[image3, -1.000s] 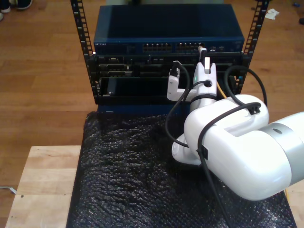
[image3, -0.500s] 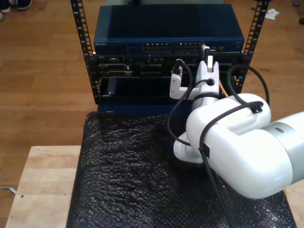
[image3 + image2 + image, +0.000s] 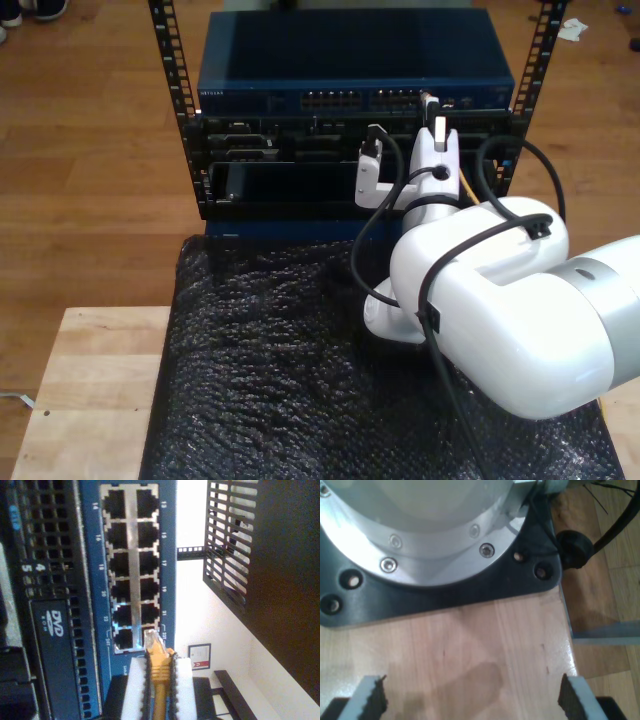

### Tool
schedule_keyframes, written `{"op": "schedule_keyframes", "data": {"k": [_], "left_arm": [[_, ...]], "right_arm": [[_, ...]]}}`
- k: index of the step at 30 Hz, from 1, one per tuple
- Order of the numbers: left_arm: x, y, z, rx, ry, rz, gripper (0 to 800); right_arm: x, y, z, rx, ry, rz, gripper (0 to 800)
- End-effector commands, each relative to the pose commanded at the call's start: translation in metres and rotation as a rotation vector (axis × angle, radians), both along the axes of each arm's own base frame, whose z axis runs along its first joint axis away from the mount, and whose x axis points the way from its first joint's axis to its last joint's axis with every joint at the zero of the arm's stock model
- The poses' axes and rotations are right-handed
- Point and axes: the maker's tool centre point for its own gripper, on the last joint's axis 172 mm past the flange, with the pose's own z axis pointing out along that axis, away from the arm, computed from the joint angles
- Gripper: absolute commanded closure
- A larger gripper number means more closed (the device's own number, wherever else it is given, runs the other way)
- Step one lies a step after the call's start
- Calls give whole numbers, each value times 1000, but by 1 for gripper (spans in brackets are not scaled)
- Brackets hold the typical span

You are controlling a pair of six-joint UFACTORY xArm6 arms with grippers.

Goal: Grab the cable and plug it in

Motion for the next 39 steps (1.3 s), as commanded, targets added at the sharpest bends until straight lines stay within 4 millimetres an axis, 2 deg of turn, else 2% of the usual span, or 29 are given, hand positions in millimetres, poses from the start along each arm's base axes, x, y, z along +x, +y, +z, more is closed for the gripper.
{"op": "schedule_keyframes", "data": {"k": [39], "left_arm": [[0, 0, 0, 0, 0, 0, 0]], "right_arm": [[7, 3, 3, -1, -16, 11, 800]]}}
